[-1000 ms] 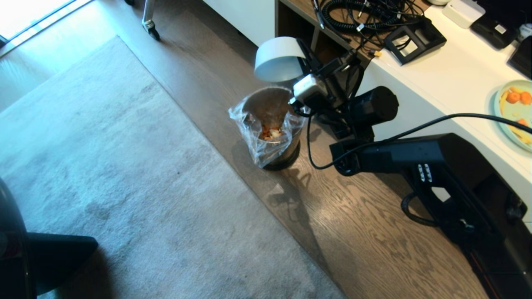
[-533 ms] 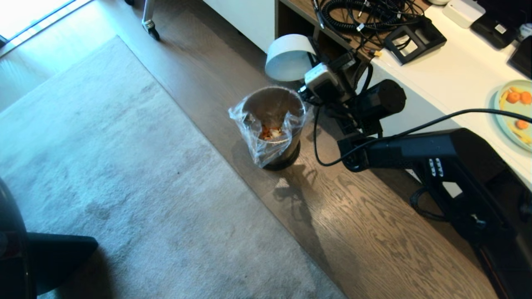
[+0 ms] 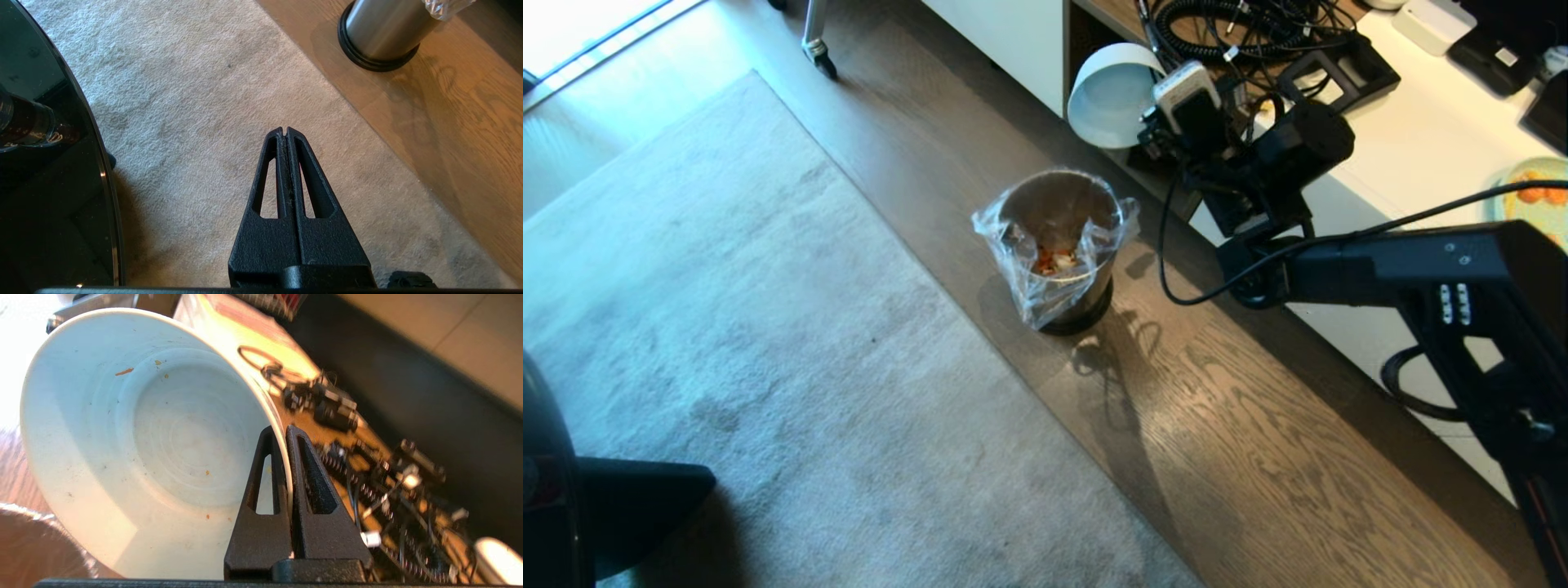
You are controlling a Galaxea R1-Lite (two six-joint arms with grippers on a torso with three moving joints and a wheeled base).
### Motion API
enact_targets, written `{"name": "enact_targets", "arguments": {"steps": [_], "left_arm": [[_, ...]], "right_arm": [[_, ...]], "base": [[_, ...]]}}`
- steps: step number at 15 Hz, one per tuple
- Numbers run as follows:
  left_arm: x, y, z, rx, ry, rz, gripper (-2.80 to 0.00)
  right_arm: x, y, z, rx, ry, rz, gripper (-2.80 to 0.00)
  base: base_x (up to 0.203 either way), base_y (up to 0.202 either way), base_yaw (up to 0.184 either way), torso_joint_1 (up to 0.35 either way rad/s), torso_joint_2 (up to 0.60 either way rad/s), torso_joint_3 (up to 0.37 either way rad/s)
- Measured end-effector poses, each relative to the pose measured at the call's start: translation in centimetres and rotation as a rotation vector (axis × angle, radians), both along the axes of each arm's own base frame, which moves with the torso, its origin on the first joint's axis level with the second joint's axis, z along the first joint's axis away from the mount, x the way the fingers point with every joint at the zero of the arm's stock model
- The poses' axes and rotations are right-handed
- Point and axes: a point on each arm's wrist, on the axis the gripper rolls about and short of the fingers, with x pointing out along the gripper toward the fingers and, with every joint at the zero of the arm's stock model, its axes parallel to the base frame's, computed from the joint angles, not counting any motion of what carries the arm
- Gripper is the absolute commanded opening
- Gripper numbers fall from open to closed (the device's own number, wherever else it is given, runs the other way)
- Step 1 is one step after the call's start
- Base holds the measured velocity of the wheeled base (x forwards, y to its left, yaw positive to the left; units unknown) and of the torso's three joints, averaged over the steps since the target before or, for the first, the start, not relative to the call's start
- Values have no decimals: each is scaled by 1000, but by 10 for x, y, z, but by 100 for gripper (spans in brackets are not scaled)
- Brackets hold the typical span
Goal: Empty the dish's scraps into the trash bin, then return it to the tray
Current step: Put the bowl back to the table
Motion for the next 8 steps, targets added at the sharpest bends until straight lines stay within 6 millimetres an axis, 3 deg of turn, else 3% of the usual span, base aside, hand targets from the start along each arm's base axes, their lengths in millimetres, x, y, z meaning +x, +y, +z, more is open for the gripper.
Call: {"name": "enact_targets", "arguments": {"steps": [4,8], "left_arm": [[0,0,0,0,0,0,-280],[0,0,0,0,0,0,-280]], "right_arm": [[-17,-12,8,50,150,-1,-280],[-39,-33,-7,47,268,-25,-280]], "base": [[0,0,0,0,0,0],[0,0,0,0,0,0]]}}
